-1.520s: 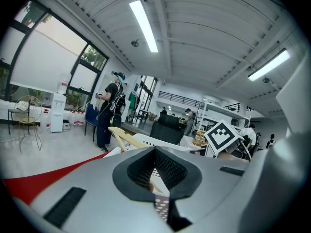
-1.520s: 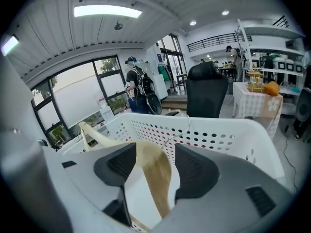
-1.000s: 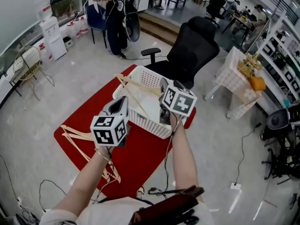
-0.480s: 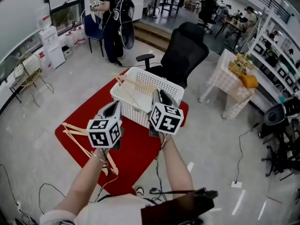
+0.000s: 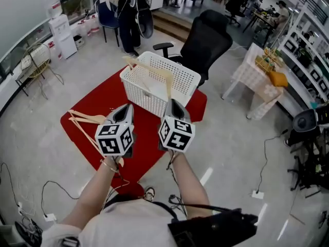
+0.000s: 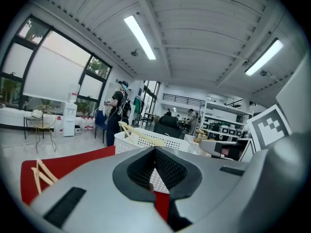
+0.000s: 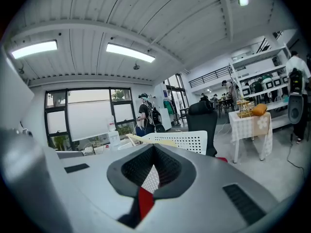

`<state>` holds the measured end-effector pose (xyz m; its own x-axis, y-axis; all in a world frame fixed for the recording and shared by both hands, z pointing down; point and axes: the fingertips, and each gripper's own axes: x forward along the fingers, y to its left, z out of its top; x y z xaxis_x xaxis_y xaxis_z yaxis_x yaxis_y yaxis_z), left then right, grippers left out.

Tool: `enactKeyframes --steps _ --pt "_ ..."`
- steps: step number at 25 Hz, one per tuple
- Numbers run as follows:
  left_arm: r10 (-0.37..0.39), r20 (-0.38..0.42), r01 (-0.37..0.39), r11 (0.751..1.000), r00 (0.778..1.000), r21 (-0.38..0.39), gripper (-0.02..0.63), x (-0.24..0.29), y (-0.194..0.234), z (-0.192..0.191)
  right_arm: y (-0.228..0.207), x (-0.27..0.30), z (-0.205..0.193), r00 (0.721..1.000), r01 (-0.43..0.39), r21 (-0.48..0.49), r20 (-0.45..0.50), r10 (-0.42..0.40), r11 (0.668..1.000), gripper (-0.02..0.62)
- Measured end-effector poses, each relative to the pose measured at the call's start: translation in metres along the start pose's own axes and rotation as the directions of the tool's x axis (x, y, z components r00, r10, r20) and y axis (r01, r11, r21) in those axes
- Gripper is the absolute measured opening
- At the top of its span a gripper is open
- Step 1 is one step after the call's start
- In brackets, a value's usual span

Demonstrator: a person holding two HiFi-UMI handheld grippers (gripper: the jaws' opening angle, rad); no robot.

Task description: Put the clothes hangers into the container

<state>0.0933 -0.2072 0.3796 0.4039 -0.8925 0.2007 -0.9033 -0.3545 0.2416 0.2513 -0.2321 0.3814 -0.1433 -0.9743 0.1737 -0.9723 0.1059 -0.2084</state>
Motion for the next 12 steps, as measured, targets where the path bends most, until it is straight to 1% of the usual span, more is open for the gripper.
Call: enactKeyframes --steps 4,8,12 --pt "0.036 -0.014 -0.037 0.999 0.999 -0.001 0.002 -0.015 -0.01 -0.02 0.006 -0.017 -0.021 0.998 -0.052 0.053 -0.022 0.053 0.997 0.017" --pt "0.054 -0.019 -0.054 0.999 0.998 -0.01 0.002 -0.038 -0.008 -0.034 0.015 -0.04 -0.043 0.997 -0.061 0.1 -0.044 0.065 0.993 0.017" --pt "0.046 -0.013 -0.046 0.999 0.999 -0.01 0.002 -0.04 -0.005 -0.031 0.017 -0.047 -0.046 0.997 -0.056 0.107 -0.053 0.062 0.993 0.017"
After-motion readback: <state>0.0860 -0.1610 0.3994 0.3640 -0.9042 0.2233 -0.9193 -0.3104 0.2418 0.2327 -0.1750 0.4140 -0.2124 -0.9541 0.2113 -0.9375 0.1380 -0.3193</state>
